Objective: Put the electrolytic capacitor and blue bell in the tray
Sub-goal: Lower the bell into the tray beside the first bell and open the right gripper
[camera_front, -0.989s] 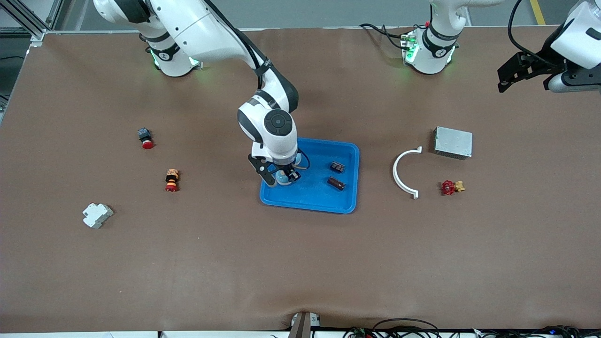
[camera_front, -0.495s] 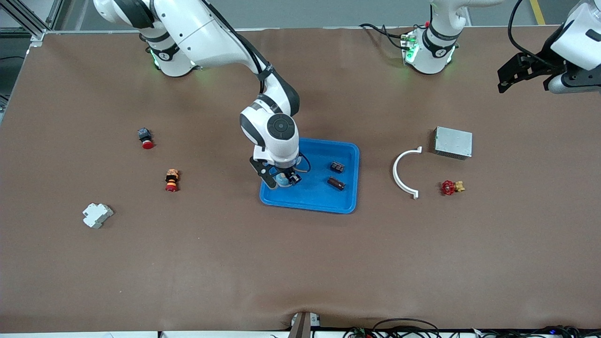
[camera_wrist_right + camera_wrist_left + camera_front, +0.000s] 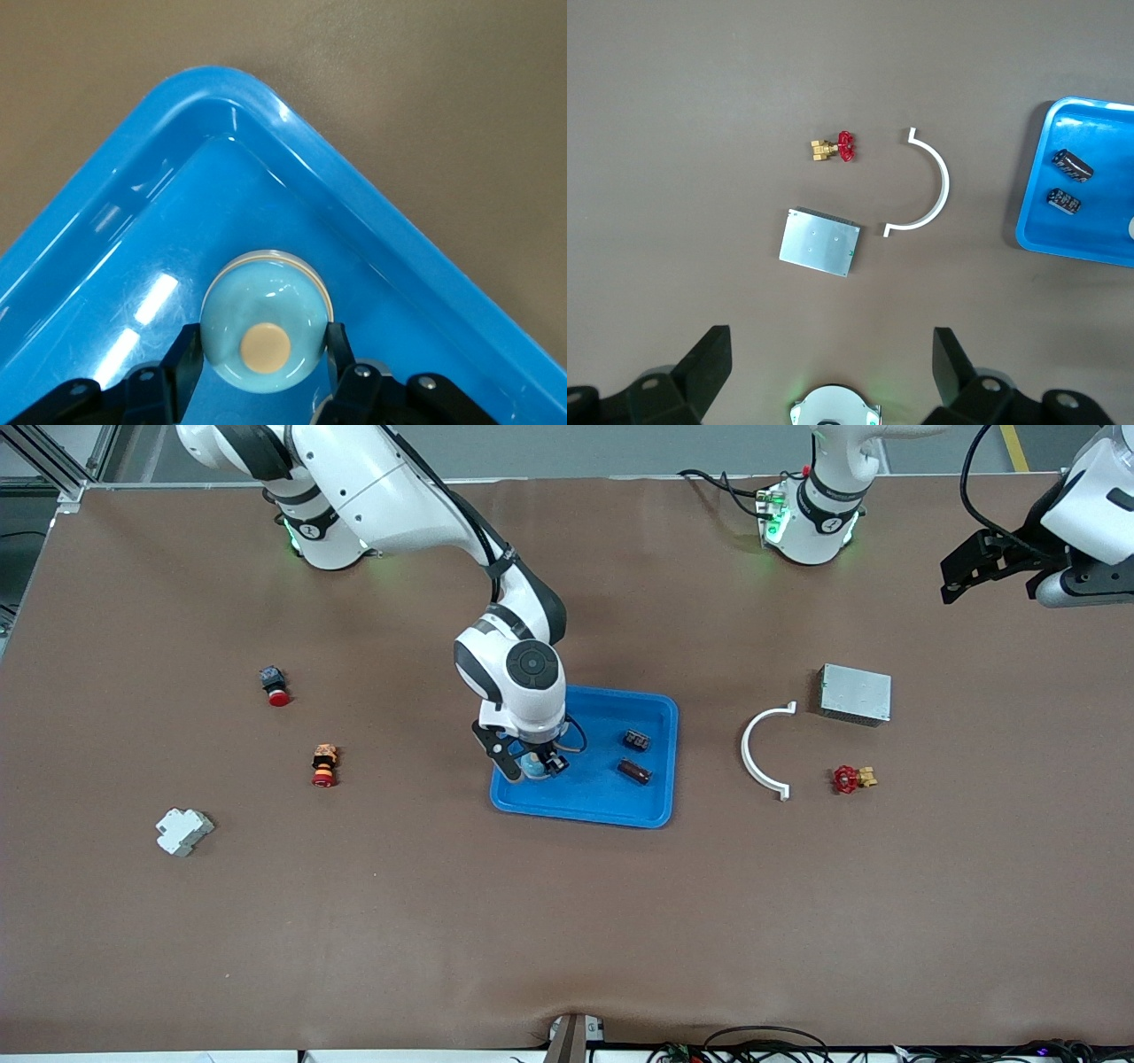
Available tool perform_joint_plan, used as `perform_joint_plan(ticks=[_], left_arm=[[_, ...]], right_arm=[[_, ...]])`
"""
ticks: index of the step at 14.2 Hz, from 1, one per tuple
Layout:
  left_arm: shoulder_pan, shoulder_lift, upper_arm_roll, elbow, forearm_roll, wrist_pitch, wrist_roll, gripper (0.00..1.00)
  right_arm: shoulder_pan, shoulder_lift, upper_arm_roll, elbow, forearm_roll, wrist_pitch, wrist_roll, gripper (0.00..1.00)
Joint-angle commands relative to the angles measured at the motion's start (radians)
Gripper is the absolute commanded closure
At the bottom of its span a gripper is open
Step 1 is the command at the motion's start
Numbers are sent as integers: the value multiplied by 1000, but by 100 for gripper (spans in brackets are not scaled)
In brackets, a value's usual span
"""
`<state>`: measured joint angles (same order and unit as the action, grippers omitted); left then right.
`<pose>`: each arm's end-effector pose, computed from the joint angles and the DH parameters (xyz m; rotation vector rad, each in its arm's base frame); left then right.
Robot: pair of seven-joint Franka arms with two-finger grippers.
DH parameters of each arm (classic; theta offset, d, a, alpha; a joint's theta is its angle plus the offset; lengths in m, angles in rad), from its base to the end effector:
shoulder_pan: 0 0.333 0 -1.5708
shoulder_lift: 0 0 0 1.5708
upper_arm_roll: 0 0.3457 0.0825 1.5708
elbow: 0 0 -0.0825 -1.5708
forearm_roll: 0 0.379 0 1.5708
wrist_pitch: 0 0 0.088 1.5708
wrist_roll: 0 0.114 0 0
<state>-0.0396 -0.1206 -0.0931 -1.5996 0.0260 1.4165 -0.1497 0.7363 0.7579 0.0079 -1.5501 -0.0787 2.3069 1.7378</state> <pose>0.4867 -0.0653 0.6835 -3.0947 -0.0328 0.0885 0.5328 0.4866 0.2196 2.7819 -1.4182 0.0776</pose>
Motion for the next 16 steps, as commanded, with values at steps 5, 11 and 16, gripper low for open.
perform_joint_plan(ticks=[5,11,16], left_arm=[[4,9,-1,3,-5,1,13,0],[4,12,-1,9,-3,2,12,0],[3,12,-2,10,0,15,-1,0]], right_arm=[[12,34,-12,44,-18,-9,32,100],[15,31,-16,45,-39,-12,43,0],[9,15,-12,77,-38,-70,23,0]])
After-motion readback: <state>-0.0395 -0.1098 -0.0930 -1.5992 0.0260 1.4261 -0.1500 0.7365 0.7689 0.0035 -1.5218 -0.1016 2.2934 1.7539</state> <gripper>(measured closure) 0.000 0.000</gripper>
